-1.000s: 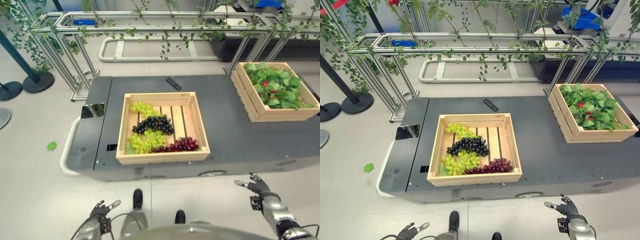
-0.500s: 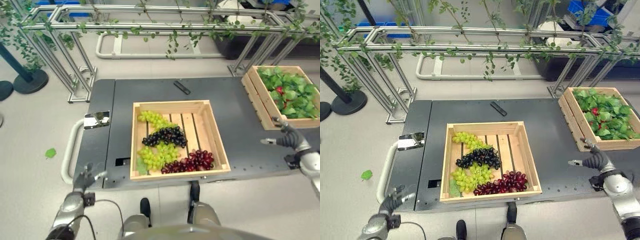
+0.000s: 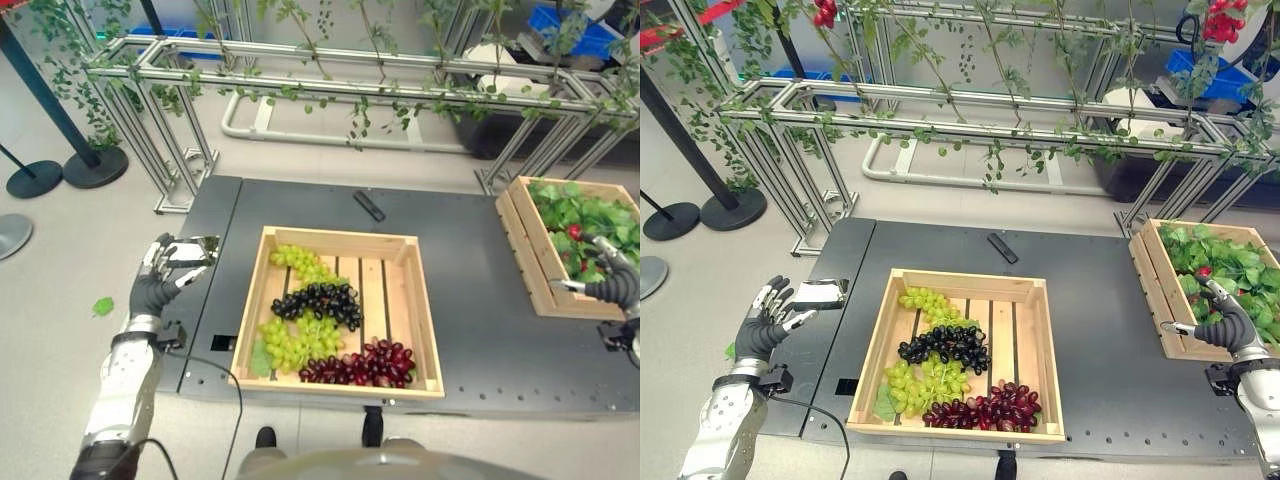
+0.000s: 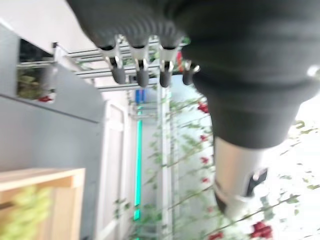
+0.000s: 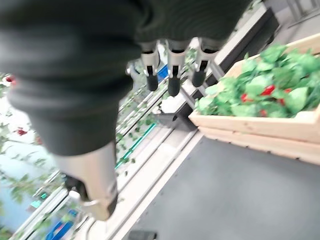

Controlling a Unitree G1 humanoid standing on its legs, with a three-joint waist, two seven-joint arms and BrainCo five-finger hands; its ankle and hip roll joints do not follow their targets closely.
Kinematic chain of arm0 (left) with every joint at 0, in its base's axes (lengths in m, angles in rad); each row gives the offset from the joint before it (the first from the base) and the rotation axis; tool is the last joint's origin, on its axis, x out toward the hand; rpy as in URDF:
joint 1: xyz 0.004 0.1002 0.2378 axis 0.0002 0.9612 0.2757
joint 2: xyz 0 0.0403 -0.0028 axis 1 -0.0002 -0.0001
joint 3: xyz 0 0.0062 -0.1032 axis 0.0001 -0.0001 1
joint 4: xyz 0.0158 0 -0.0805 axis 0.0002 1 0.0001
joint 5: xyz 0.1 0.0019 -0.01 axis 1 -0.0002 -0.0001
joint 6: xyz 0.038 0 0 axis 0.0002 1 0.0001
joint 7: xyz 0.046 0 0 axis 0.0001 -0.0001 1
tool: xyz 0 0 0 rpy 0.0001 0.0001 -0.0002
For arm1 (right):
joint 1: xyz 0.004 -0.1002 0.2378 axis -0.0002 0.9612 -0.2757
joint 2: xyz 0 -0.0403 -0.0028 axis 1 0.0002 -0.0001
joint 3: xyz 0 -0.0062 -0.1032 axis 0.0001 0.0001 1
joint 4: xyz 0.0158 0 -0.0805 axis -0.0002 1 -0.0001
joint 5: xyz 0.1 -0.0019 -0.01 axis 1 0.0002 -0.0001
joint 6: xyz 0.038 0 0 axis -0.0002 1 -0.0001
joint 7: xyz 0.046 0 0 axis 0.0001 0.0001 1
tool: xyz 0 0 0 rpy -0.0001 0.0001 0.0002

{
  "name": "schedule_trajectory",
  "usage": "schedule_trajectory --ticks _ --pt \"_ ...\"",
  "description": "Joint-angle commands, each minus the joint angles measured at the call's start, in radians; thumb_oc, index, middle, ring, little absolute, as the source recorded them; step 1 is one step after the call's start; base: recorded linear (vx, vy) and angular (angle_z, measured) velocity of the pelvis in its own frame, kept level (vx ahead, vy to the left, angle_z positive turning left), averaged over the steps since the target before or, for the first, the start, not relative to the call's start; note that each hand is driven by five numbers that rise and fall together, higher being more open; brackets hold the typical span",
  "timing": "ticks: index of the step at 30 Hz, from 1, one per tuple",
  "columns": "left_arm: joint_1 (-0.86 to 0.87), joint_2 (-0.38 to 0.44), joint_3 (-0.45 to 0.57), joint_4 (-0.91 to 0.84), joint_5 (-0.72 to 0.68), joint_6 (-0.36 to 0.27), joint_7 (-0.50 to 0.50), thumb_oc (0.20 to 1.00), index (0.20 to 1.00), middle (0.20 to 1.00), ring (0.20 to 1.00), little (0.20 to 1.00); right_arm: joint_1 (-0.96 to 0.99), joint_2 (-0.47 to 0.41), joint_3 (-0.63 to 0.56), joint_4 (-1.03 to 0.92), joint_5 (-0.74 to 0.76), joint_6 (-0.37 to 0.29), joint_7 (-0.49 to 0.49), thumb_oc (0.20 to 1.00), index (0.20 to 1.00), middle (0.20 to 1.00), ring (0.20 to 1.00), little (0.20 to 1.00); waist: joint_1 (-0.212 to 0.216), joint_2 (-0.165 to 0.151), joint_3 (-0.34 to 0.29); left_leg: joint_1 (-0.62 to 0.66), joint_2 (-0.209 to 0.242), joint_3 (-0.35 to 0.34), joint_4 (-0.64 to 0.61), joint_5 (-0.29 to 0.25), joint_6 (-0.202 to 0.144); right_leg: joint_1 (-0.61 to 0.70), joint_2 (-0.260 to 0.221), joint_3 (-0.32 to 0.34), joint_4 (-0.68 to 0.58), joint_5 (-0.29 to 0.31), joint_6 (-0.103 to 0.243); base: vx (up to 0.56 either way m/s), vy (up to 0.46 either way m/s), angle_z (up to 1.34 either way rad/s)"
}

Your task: Pick up the fruits from the basket on one side to the basket on the other side

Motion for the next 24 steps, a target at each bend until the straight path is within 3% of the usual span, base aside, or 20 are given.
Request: schedule_trajectory --ticks 1,13,16,20,24 --pt "-0.028 0.038 0.050 -0.058 -0.007 -0.061 0.004 1.000 1.000 1.000 1.000 1.000 -0.056 -0.091 -0.051 -0.089 -0.114 -0.041 -0.008 1.000 1.000 1.000 1.000 1.000 0.021 -0.025 -0.040 -0.016 -0.031 -0.015 0.000 -0.028 0.011 0.084 -0.028 -0.023 0.012 -0.121 0.073 0.02 -0.006 0.03" --pt "0.026 0.030 0.072 -0.136 0.009 -0.039 -0.004 1.000 1.000 1.000 1.000 1.000 -0.164 -0.217 0.021 -0.360 -0.146 -0.004 0.110 1.000 1.000 1.000 1.000 1.000 0.037 -0.052 -0.043 0.002 -0.027 -0.003 0.000 -0.041 0.016 0.098 -0.019 -0.012 0.011 -0.128 0.069 0.01 -0.001 0.00" --pt "0.033 0.035 0.082 -0.140 0.017 -0.034 -0.003 1.000 1.000 1.000 1.000 1.000 -0.174 -0.204 0.039 -0.391 -0.144 0.004 0.127 1.000 1.000 1.000 1.000 1.000 0.041 -0.062 -0.040 0.002 -0.026 -0.006 0.000 -0.042 0.017 0.099 -0.015 -0.012 0.013 -0.129 0.066 0.00 0.000 0.00" --pt "0.020 0.028 0.084 -0.118 0.014 -0.022 0.016 1.000 1.000 1.000 1.000 1.000 -0.226 -0.108 0.131 -0.390 -0.172 0.032 0.137 1.000 1.000 1.000 1.000 1.000 0.065 -0.093 -0.017 -0.011 -0.020 -0.012 0.000 -0.040 0.019 0.081 -0.009 -0.016 0.034 -0.133 0.062 -0.02 -0.026 0.01" --pt "-0.020 0.032 0.070 -0.104 -0.009 -0.011 0.038 1.000 1.000 1.000 1.000 1.000 -0.322 -0.029 0.255 -0.343 -0.291 0.059 0.119 1.000 1.000 1.000 1.000 1.000 0.089 -0.115 0.023 -0.041 -0.016 -0.026 0.005 -0.030 0.021 0.049 -0.007 -0.021 0.058 -0.139 0.060 -0.07 -0.039 0.00"
